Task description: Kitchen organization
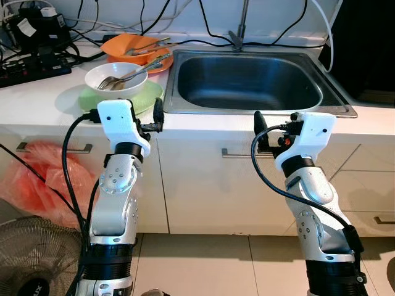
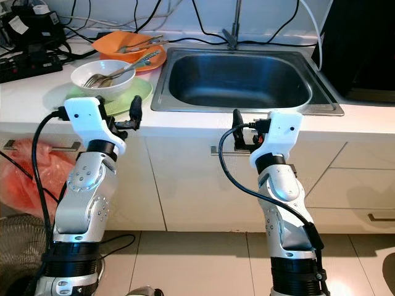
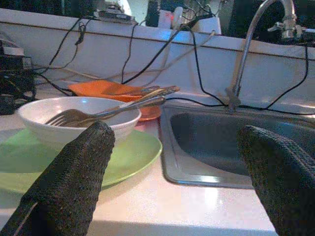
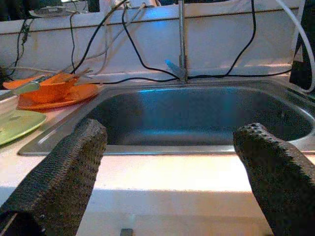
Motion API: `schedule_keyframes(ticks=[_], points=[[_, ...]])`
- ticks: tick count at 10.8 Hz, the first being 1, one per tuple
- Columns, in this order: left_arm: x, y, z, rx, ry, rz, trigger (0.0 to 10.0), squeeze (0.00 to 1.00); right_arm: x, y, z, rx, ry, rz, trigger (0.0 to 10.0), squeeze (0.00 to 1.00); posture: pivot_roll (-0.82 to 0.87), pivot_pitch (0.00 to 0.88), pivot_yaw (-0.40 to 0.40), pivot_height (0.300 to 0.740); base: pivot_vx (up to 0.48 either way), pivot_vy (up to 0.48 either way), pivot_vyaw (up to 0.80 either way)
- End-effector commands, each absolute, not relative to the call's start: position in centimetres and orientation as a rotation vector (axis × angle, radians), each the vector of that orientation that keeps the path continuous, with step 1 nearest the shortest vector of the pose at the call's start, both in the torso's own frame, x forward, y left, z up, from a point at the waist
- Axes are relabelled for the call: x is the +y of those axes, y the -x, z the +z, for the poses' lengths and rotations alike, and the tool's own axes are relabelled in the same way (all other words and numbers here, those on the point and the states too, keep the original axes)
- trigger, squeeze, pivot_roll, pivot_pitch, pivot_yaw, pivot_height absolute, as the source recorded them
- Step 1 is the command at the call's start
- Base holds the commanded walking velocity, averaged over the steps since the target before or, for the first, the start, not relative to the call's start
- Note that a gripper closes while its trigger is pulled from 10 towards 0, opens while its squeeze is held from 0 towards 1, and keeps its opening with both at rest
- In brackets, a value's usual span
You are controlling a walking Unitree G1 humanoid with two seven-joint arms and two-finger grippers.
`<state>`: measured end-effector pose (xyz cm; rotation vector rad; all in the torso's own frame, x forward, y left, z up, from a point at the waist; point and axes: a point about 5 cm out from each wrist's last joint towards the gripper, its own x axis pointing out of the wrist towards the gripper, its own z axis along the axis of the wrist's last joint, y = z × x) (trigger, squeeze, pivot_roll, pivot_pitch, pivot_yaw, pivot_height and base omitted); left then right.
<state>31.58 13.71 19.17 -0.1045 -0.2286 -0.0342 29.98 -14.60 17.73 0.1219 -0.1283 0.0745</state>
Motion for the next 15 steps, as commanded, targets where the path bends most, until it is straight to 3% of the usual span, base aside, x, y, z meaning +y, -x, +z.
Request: schedule_keyframes(ticks=[1, 7, 15], points=[[13.50, -31.70, 19.93, -0.249, 0.109, -0.055, 10.0, 0.00, -14.96, -29.88, 17.99, -0.128, -0.109, 0.052, 10.0, 0.00, 0.10, 0.000, 0.011, 0.740, 0.315, 0.000, 0.00], [13.39, -31.83, 20.29, -0.253, 0.126, -0.079, 10.0, 0.00, -14.89, -30.23, 18.29, -0.100, -0.112, 0.008, 10.0, 0.00, 0.10, 0.000, 0.013, 0.740, 0.433, 0.000, 0.00], [13.59, -31.79, 20.16, -0.251, 0.115, -0.055, 10.0, 0.00, -13.99, -30.12, 18.58, -0.125, -0.046, 0.128, 10.0, 0.00, 0.11, 0.000, 0.004, 0.740, 0.435, 0.000, 0.00]])
